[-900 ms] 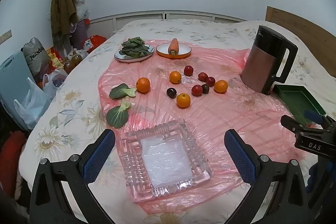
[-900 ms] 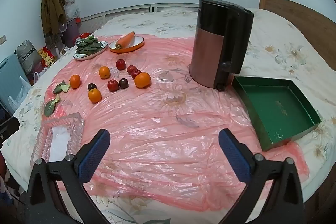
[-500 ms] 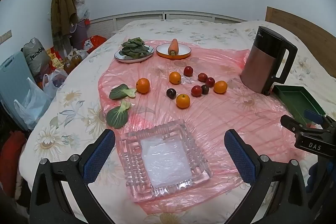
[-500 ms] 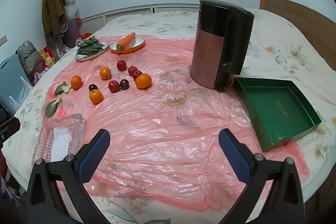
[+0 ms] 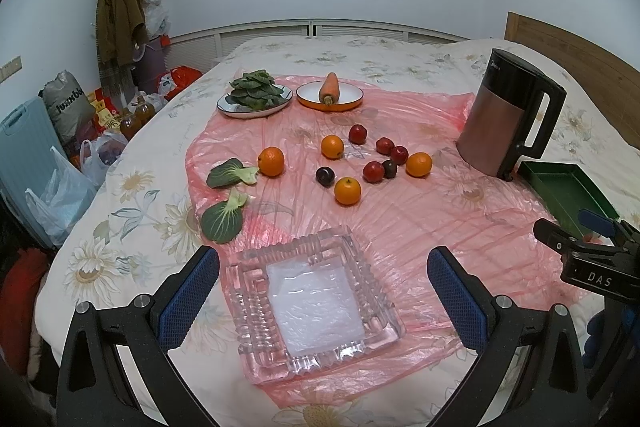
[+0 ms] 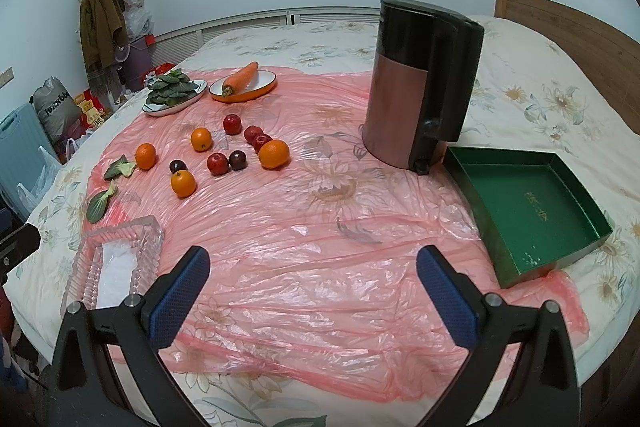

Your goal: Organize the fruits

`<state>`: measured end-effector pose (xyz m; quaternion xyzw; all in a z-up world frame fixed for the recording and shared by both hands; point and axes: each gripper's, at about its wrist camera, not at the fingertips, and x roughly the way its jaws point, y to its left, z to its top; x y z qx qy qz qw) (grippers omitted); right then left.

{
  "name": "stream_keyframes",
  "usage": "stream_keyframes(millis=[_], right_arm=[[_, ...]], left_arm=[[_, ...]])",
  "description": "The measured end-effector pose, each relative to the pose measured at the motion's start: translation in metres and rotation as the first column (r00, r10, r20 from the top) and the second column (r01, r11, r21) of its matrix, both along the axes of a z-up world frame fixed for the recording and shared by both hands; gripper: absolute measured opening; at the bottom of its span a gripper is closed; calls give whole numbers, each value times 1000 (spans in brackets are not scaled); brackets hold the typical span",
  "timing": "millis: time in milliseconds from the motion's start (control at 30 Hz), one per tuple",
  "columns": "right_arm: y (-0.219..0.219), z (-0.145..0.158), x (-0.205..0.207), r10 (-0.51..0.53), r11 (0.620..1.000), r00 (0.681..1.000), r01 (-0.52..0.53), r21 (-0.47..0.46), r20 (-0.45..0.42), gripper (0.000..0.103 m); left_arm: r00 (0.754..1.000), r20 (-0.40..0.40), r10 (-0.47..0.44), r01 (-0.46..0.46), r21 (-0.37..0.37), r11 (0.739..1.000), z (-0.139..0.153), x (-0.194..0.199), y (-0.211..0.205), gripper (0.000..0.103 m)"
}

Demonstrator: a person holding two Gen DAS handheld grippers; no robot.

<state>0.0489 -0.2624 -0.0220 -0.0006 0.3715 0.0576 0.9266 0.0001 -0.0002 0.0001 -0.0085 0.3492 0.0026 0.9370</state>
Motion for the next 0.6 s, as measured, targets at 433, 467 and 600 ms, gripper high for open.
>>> stream_keyframes(millis=[433,467,600], right_arm=[[1,2,-3,4,1000,1000,-4,1,2,103],[2,2,-3,5,1000,1000,-5,1,3,103],[1,2,-3,5,1000,1000,-5,1,4,103]], left_arm=[[1000,-2,1,-1,-4,1000,-2,0,-2,102],[1000,-2,2,-2,-4,1000,-2,0,-1,102],[1000,-4,3,-3,-5,1000,-3,0,-1,102]])
